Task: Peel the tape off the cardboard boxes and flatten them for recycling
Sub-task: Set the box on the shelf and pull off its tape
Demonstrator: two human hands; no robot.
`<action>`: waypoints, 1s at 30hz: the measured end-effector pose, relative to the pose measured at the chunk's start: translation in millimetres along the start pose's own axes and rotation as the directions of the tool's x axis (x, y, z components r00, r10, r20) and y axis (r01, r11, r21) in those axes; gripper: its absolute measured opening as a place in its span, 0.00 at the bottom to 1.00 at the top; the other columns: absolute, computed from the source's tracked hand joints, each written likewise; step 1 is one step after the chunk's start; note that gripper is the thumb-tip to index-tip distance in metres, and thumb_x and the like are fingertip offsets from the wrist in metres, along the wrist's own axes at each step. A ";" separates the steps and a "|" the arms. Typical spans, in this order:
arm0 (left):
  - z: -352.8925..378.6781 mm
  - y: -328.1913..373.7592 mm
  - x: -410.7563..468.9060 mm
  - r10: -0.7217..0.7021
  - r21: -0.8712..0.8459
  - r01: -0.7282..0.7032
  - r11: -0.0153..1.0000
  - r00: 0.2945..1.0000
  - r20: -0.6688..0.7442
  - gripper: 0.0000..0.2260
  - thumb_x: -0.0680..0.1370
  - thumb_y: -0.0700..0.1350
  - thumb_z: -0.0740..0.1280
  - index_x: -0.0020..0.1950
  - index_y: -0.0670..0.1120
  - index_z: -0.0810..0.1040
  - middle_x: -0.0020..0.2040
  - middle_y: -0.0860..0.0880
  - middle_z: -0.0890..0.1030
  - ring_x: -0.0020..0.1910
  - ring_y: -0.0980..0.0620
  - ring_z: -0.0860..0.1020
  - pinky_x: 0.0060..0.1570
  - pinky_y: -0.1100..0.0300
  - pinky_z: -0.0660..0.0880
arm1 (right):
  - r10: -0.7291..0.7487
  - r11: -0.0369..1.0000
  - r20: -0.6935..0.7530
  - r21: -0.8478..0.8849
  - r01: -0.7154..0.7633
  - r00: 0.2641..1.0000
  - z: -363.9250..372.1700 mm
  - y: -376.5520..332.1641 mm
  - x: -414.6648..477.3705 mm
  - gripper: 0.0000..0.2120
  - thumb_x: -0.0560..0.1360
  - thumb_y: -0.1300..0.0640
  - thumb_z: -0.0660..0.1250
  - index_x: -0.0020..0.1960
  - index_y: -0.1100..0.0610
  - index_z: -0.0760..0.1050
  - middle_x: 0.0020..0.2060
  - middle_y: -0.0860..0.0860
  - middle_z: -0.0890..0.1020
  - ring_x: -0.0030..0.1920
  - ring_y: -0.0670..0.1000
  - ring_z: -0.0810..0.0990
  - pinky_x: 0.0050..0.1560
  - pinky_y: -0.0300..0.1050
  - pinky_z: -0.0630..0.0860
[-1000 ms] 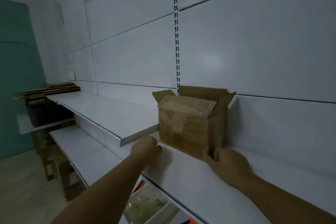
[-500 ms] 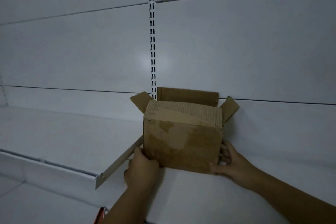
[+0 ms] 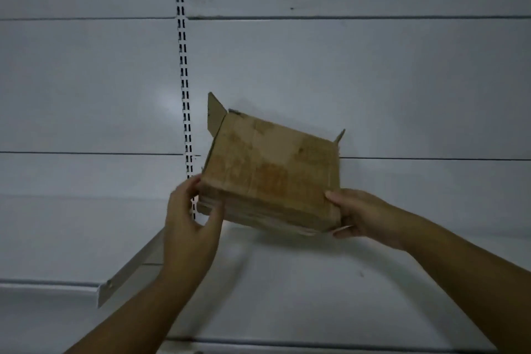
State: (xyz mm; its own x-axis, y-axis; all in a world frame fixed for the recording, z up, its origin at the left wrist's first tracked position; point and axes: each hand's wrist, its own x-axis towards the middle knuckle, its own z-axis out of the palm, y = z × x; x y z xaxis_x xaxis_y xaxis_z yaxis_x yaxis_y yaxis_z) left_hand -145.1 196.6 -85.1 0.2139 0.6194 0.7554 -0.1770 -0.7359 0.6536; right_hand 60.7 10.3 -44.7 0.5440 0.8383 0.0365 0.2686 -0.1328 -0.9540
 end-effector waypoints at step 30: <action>56.5 44.0 56.9 -0.623 0.802 -0.095 0.590 0.578 0.527 0.45 0.59 0.77 0.51 0.74 0.59 0.57 0.74 0.48 0.63 0.71 0.45 0.63 0.69 0.47 0.58 | -0.141 0.908 -0.047 0.393 0.148 0.989 -58.7 -0.3 -61.5 0.11 0.77 0.67 0.59 0.37 0.61 0.72 0.28 0.52 0.81 0.27 0.45 0.78 0.28 0.36 0.76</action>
State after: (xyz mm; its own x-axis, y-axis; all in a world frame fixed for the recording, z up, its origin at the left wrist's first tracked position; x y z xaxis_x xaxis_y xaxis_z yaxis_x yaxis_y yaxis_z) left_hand -86.5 183.9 -16.1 0.7404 0.6721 0.0044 0.6452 -0.7125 0.2758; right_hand 73.9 -72.3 -29.2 0.5372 0.8231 0.1842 0.0116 0.2112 -0.9774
